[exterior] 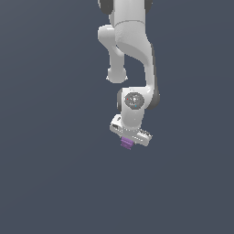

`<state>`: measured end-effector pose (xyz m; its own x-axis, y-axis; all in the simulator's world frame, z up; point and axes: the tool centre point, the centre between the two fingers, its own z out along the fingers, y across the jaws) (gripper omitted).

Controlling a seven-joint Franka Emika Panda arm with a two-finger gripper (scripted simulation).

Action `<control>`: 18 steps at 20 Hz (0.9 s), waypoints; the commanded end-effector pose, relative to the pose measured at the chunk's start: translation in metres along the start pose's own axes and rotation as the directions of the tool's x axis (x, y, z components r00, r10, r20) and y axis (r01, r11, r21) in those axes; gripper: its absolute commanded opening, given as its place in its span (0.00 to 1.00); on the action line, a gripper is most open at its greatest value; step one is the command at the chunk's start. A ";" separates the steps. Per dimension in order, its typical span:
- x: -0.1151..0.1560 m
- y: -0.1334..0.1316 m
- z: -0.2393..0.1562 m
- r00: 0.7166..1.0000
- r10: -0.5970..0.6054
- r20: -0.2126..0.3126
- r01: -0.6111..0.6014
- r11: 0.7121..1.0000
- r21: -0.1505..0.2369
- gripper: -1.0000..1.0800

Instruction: Pick up the object and move it to a goal position.

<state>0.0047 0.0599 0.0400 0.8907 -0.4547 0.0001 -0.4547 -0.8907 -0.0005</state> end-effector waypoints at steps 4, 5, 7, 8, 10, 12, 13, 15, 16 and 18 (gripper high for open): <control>0.000 0.001 0.001 1.000 0.001 0.000 -0.001 1.000 -0.001 0.00; 0.001 0.001 0.000 1.000 0.001 0.000 -0.001 1.000 0.000 0.00; 0.001 0.001 -0.001 1.000 0.001 0.000 -0.001 1.000 0.000 0.00; 0.002 0.002 -0.003 1.000 0.001 0.000 -0.001 1.000 0.000 0.00; 0.005 0.004 -0.008 1.000 0.001 0.000 -0.001 1.000 0.000 0.00; 0.009 0.007 -0.015 1.000 0.001 0.000 -0.001 1.000 0.000 0.00; 0.012 0.009 -0.020 1.000 0.001 0.000 -0.001 1.000 0.000 0.00; 0.018 0.014 -0.031 1.000 0.001 0.000 -0.001 1.000 0.000 0.00; 0.021 0.017 -0.037 1.000 0.001 0.000 -0.001 1.000 0.000 0.00; 0.029 0.022 -0.052 1.000 0.001 0.000 -0.001 1.000 0.000 0.00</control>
<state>0.0168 0.0336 0.0807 0.8904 -0.4551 -0.0006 -0.4551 -0.8904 0.0002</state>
